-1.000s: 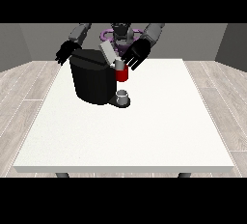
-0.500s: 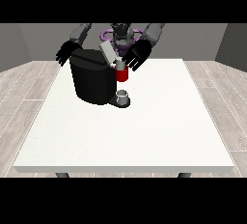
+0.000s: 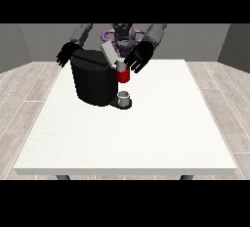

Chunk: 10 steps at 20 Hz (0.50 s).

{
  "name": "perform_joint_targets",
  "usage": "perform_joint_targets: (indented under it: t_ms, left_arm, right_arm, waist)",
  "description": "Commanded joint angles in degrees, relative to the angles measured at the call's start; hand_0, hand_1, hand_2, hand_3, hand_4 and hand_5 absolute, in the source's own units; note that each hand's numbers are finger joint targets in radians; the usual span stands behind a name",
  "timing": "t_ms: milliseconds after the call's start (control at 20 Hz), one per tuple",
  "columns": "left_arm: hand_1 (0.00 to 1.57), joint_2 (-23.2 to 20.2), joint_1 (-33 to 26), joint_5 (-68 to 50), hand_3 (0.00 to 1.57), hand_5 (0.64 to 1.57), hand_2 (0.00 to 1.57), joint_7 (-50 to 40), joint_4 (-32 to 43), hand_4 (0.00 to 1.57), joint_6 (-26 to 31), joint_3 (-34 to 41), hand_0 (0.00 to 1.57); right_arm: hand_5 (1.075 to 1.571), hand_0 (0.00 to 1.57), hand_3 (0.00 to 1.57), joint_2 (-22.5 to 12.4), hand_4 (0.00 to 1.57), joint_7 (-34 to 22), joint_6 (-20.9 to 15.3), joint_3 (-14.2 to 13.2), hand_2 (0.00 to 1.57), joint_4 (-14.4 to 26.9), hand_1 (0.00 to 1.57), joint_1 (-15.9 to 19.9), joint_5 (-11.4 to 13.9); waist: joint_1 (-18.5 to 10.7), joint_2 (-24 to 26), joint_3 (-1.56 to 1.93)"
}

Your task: Insert the coffee pod into the coffee machine and close the lid

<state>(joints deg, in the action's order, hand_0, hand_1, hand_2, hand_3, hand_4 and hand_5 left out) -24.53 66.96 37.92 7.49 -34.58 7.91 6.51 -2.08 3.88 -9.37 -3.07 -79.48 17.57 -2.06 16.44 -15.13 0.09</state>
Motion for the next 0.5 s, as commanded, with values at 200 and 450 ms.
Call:
perform_joint_targets:
  t_ms: [200, 450]
  left_arm:
    - [1.05, 1.4, -1.7, 1.8, 0.95, 1.571, 1.12, 0.8, -0.5, 0.37, -0.8, -1.5, 1.05]
    - [1.07, 0.9, -2.8, 1.5, 0.93, 1.571, 1.12, 0.8, -1.1, 0.37, 0.9, -1.3, 1.07]
  right_arm:
    - [1.571, 0.00, 0.00, 0.7, 0.34, 0.1, -0.7, -0.4, 0.00, 1.3, 0.00, -0.5, -0.3]
    - [1.571, 0.00, 0.00, -2.3, 0.43, 2.7, 3.0, -3.2, 0.00, 3.1, 0.00, -2.5, -2.8]
  waist:
    - [-1.5, 0.9, -0.08]
    - [-2.0, 3.2, -0.07]
